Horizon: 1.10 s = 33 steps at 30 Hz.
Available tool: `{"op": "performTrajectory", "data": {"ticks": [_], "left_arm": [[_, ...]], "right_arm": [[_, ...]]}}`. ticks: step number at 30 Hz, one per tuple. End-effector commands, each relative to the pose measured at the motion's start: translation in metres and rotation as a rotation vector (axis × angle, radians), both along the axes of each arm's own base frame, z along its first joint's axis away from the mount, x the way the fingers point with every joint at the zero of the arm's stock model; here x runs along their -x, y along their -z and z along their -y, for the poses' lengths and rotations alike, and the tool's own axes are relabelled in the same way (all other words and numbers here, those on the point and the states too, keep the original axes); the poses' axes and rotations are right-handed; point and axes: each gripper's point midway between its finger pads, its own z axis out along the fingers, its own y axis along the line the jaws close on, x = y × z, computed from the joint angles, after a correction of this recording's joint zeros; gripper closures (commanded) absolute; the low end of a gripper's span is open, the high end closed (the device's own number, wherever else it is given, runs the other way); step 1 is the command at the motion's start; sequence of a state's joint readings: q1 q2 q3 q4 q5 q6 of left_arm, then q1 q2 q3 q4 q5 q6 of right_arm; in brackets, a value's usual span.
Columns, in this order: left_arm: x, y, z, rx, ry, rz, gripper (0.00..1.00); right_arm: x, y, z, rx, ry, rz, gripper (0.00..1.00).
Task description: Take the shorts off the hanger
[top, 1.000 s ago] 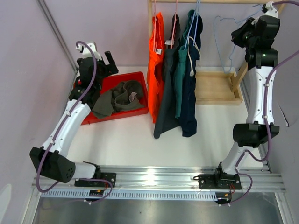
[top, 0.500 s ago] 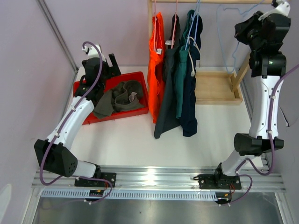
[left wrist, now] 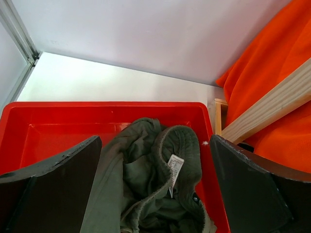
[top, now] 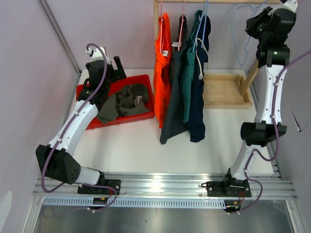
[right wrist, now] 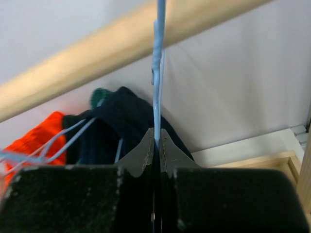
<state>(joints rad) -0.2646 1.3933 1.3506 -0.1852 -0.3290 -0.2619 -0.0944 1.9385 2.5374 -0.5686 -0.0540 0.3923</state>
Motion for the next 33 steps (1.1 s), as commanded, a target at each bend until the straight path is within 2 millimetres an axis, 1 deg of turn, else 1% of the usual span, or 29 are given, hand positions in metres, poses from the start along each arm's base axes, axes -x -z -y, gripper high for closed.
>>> {"op": "performTrajectory", "data": {"ticks": [1,2,4,8,9,10,12,13,14,15,16,17,18,19,20,21,22,23,24,25,26,27,28,29,30,31,32,33], "left_arm": [[0.000,-0.008,0.010,0.002,0.026,0.036,0.01],[0.001,-0.006,0.013,-0.006,0.032,0.031,0.01],[0.001,-0.006,0.015,-0.014,0.032,0.030,0.01],[0.000,-0.005,0.018,-0.012,0.039,0.028,0.01],[0.000,-0.003,0.018,-0.014,0.039,0.024,0.01],[0.000,-0.004,0.019,-0.012,0.041,0.024,0.00],[0.000,-0.004,0.020,-0.013,0.045,0.024,0.01],[0.001,-0.002,0.021,-0.015,0.047,0.018,0.00],[0.002,-0.007,0.022,-0.012,0.050,0.027,0.01],[0.003,-0.008,0.021,-0.011,0.050,0.030,0.01],[0.003,-0.009,0.021,-0.012,0.052,0.029,0.01],[0.004,-0.009,0.022,-0.012,0.053,0.029,0.01],[0.005,-0.014,0.023,-0.011,0.058,0.037,0.00],[0.006,-0.014,0.023,-0.010,0.061,0.032,0.00],[0.006,-0.014,0.025,-0.012,0.066,0.031,0.01],[0.007,-0.018,0.025,-0.010,0.067,0.035,0.01],[0.009,-0.023,0.026,-0.009,0.072,0.044,0.01],[0.010,-0.026,0.027,-0.010,0.075,0.045,0.01],[0.012,-0.027,0.028,-0.009,0.080,0.045,0.01],[0.014,-0.035,0.028,-0.007,0.082,0.061,0.00],[0.017,-0.034,0.029,-0.012,0.087,0.051,0.01],[0.019,-0.037,0.029,-0.013,0.089,0.052,0.01],[0.021,-0.041,0.029,-0.010,0.090,0.057,0.01],[0.024,-0.044,0.028,-0.006,0.094,0.058,0.01],[0.027,-0.042,0.027,-0.007,0.094,0.046,0.01],[0.030,-0.041,0.027,-0.008,0.097,0.043,0.01],[0.035,-0.041,0.026,-0.007,0.101,0.043,0.01],[0.038,-0.040,0.026,-0.010,0.106,0.038,0.01]], "right_arm": [[-0.015,-0.027,0.012,-0.018,0.012,0.125,1.00],[-0.025,-0.017,0.015,-0.021,0.013,0.109,1.00],[-0.029,-0.011,0.017,-0.026,0.020,0.097,1.00],[-0.027,0.001,0.019,-0.014,0.029,0.055,1.00],[-0.016,-0.007,0.019,-0.008,0.035,0.065,1.00],[-0.017,0.005,0.020,-0.004,0.047,0.035,1.00],[-0.008,0.006,0.021,0.001,0.058,0.028,1.00],[0.006,-0.008,0.021,0.005,0.064,0.055,1.00],[0.007,0.004,0.023,0.006,0.075,0.025,0.98],[0.012,0.004,0.023,0.007,0.081,0.020,0.74],[0.024,-0.005,0.022,0.013,0.081,0.030,0.57],[0.028,0.000,0.022,0.019,0.081,0.013,0.41],[0.034,-0.001,0.027,0.020,0.116,0.008,0.23],[0.041,0.000,0.027,0.022,0.124,-0.006,0.18],[0.053,-0.003,0.028,0.026,0.140,-0.006,0.16],[0.059,-0.004,0.027,0.029,0.144,-0.006,0.14],[0.065,-0.006,0.023,0.032,0.140,0.000,0.11],[0.080,-0.011,0.019,0.032,0.142,0.010,0.10],[0.087,-0.013,0.016,0.031,0.143,0.017,0.09],[0.093,-0.016,0.006,0.030,0.125,0.023,0.09],[0.106,-0.026,-0.001,0.032,0.118,0.047,0.09],[0.109,-0.023,-0.009,0.040,0.105,0.042,0.09],[0.114,-0.025,-0.030,0.048,0.078,0.045,0.09],[0.120,-0.028,-0.040,0.054,0.068,0.052,0.09],[0.125,-0.032,-0.050,0.063,0.057,0.064,0.09],[0.129,-0.035,-0.053,0.085,0.084,0.068,0.09],[0.132,-0.037,-0.073,0.089,0.048,0.076,0.09],[0.131,-0.038,-0.081,0.092,0.034,0.077,0.10]]}}
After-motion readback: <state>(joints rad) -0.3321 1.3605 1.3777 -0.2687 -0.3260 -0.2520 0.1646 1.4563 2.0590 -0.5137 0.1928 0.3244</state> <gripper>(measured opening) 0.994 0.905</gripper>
